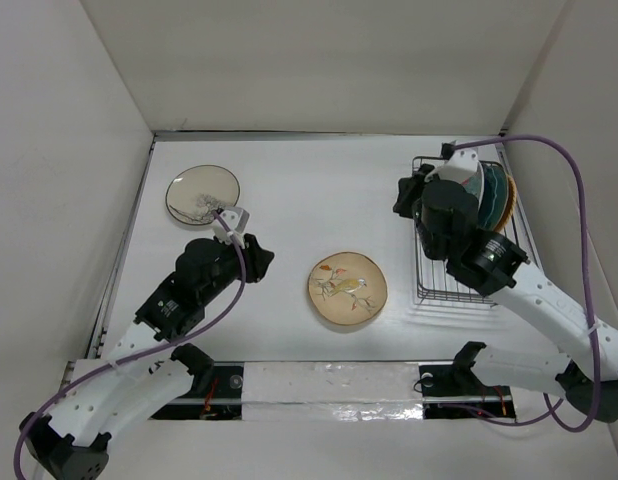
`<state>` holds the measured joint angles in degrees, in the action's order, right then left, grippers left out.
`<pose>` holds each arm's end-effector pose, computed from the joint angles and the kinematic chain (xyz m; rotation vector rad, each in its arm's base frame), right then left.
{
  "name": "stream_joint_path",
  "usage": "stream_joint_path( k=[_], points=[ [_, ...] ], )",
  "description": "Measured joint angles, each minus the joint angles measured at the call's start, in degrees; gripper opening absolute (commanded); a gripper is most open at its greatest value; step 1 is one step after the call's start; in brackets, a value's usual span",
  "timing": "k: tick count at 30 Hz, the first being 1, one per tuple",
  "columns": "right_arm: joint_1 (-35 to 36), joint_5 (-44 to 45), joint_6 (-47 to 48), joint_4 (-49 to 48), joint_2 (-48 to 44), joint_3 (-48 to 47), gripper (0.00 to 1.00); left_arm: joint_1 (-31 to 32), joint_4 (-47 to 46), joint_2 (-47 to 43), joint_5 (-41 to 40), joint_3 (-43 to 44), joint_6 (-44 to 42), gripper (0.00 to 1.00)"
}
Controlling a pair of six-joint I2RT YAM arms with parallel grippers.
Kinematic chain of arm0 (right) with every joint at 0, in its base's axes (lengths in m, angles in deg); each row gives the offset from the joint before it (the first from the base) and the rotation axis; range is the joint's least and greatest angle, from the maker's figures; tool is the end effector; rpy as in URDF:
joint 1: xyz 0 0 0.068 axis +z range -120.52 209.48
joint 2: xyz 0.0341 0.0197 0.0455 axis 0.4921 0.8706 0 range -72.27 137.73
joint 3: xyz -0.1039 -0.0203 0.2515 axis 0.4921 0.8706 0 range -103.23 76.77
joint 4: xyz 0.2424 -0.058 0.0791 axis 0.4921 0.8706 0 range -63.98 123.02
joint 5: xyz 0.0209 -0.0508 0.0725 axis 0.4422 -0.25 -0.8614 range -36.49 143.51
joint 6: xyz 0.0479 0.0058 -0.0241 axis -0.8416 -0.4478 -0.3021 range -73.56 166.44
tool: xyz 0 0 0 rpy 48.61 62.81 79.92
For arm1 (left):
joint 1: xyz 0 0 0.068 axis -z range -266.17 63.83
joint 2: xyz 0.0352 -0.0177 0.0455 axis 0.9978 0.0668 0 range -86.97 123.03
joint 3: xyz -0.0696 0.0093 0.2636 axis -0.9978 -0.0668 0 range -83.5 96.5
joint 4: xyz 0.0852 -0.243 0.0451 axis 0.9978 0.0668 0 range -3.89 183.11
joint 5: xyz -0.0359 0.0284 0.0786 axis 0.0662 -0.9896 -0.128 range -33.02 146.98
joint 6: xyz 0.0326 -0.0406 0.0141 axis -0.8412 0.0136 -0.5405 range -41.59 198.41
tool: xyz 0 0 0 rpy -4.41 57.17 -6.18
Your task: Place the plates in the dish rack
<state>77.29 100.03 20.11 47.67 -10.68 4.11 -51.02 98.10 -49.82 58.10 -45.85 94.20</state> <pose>0.1670 0.1457 0.4337 0.2639 1.6831 0.2531 0.1316 -0.0936 0.3133 0.3202 1.7905 -0.6556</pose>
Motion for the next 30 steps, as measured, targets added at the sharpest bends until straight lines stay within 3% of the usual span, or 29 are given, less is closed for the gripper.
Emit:
stream_joint_path(
  k=[3, 4, 12, 15, 16, 19, 26, 30],
  points=[
    [1.46, -3.63, 1.07, -0.39, -1.36, 3.19, 0.0, 0.0, 0.0, 0.81, -0.63, 0.0, 0.55, 0.14],
    [1.95, -4.79, 1.31, -0.7, -1.95, 4.48, 0.0, 0.0, 0.0, 1.2, -0.94, 0.0, 0.87, 0.0],
    [3.98, -12.44, 2.82, -4.13, -6.73, 14.03, 0.0, 0.0, -0.15, 2.29, -0.37, -0.02, 6.1, 0.0],
    [4.39, -14.69, 2.82, -6.45, -9.73, 19.04, 0.0, 0.0, -1.64, 2.47, 0.09, -0.7, 10.03, 0.18],
    [4.44, -15.56, 2.69, -7.13, -10.93, 20.9, 0.0, 0.0, -2.6, 2.78, 0.22, -1.22, 11.45, 0.34],
    [4.44, -18.16, 2.29, -9.81, -13.84, 25.9, 0.01, 0.0, -5.53, 6.8, 0.9, -2.43, 15.93, 0.47],
    [5.55, -24.63, 1.31, -16.44, -14.51, 32.65, 0.22, 1.55, -13.03, 25.9, 2.16, -3.69, 21.64, 0.51],
    [6.21, -26.93, 1.66, -19.67, -13.81, 34.86, 0.31, 2.97, -15.28, 32.04, 5.07, -5.38, 23.04, 0.51]
  ],
)
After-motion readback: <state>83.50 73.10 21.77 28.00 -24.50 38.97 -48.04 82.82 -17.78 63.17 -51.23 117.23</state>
